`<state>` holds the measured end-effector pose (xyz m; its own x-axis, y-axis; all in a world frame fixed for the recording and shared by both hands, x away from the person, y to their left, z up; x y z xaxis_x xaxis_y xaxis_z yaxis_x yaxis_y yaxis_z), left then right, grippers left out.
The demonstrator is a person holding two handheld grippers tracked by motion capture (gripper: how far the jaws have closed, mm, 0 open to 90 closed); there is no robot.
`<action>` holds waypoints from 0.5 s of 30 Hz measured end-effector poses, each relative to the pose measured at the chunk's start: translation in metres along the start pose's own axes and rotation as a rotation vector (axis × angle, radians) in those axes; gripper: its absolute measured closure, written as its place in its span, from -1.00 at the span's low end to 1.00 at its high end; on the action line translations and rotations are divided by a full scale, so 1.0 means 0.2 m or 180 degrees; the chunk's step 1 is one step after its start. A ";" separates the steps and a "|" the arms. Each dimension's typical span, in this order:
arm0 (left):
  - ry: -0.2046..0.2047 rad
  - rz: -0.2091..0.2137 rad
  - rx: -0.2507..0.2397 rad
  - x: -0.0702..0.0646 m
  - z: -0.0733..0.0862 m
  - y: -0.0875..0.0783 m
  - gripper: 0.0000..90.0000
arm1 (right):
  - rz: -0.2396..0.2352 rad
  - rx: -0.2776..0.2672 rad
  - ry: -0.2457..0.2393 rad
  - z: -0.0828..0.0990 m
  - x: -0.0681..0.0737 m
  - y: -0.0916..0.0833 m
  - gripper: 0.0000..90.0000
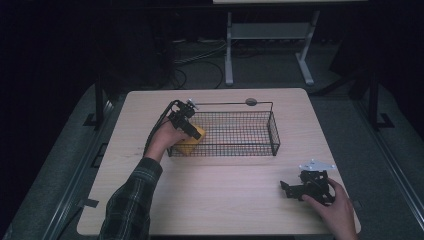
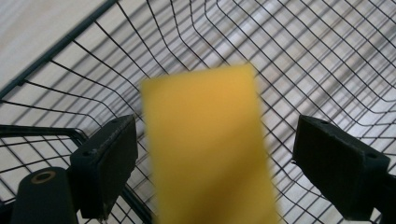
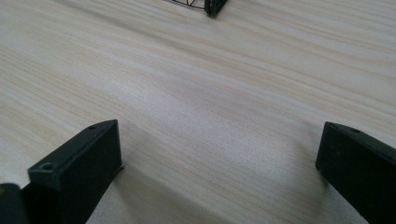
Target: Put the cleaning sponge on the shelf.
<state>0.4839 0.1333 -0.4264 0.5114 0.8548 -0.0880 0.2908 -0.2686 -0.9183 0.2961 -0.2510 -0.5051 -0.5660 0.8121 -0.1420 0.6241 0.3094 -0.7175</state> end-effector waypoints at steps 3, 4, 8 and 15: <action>0.0000 -0.0001 0.0000 0.00 0.00 0.00 -0.70 | 0.0000 0.0000 -0.0001 0.00 0.00 0.00 -1.00; 0.0003 0.0003 -0.0007 0.00 0.00 -0.01 -0.70 | 0.0000 -0.0001 -0.0002 0.00 0.00 0.00 -1.00; -0.0011 0.0015 -0.0055 0.00 0.00 -0.04 -0.70 | 0.0000 0.0000 -0.0001 0.00 0.00 0.00 -1.00; -0.0019 0.0085 -0.0149 -0.01 0.02 -0.13 -0.70 | 0.0001 -0.0001 0.0002 0.00 0.00 0.00 -1.00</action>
<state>0.4728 0.1393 -0.4041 0.5148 0.8496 -0.1146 0.3146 -0.3116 -0.8966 0.2957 -0.2510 -0.5051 -0.5654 0.8125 -0.1418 0.6243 0.3093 -0.7173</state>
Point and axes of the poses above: each handheld gripper's, and its own axes: y roughly forward along the jaws, z roughly out of its underside, x roughly to its left, the point moved 3 cm from there along y, roughly forward along the jaws, and after that the axes turned 14 degrees about -y, right-handed, at the moved point
